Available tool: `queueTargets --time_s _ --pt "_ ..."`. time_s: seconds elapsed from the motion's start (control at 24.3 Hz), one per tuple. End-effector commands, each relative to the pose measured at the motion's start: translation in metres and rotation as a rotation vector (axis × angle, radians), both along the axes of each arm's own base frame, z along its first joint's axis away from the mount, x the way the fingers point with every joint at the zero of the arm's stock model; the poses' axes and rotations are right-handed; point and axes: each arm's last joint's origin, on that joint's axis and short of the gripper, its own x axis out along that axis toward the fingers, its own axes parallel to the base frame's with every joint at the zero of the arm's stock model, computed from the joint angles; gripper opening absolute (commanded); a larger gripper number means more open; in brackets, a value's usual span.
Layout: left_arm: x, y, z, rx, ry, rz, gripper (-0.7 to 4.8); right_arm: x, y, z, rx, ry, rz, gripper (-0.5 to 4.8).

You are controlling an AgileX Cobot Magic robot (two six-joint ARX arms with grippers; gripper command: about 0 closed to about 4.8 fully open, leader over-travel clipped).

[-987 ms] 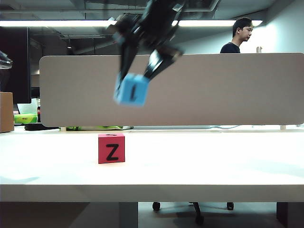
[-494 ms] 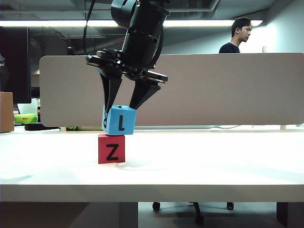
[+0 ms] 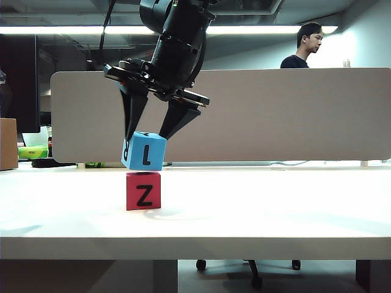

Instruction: Stack the letter block on the right onto the letter block on the left.

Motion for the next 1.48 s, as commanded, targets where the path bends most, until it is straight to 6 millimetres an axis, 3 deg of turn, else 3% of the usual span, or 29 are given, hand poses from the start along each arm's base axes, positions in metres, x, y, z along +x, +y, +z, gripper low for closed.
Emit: queueTargets --time_s 0.04,0.21,0.37,0.41,0.53,0.58,0.7,0.82,1.03,1.23,1.32,1.48 --pt "0.000 0.000 0.003 -0.002 -0.023 -0.002 -0.03 0.000 0.001 0.007 0.023 -0.026 0.001 3.77" --pt "0.000 0.000 0.003 0.000 -0.023 0.004 -0.03 0.000 0.001 0.008 0.022 -0.028 0.000 4.14" --pt "0.000 0.001 0.003 0.009 -0.020 0.040 -0.03 -0.007 -0.003 0.030 0.004 -0.073 -0.018 4.01" --pt "0.000 0.001 0.003 0.008 -0.023 0.039 -0.03 -0.012 -0.003 0.039 -0.001 -0.107 -0.019 3.54" --pt "0.000 0.001 0.003 0.008 -0.021 0.037 -0.03 -0.027 -0.003 0.067 0.020 -0.209 0.061 0.68" --pt "0.001 0.001 0.003 0.011 -0.021 0.047 -0.03 -0.037 -0.002 0.083 0.042 -0.273 0.102 -0.04" --pt "0.002 0.004 0.004 0.039 -0.044 0.135 -0.03 -0.055 0.003 0.110 0.103 -0.384 0.121 -0.06" --pt "-0.004 0.003 0.008 0.074 -0.099 0.111 -0.03 -0.068 0.005 0.123 0.170 -0.449 0.138 -0.06" --pt "-0.024 0.004 0.015 0.074 -0.209 0.147 -0.03 -0.095 -0.003 0.125 0.280 -0.564 0.145 -0.06" --pt "-0.050 0.008 0.011 0.093 -0.293 0.327 -0.03 -0.121 -0.031 0.117 0.355 -0.680 0.091 -0.06" --pt "-0.063 0.011 0.006 0.095 -0.354 0.444 -0.03 -0.140 -0.055 0.114 0.407 -0.751 0.039 -0.05" --pt "-0.060 0.010 0.001 0.171 -0.348 0.380 -0.03 -0.161 -0.079 0.115 0.453 -0.817 -0.018 -0.05"
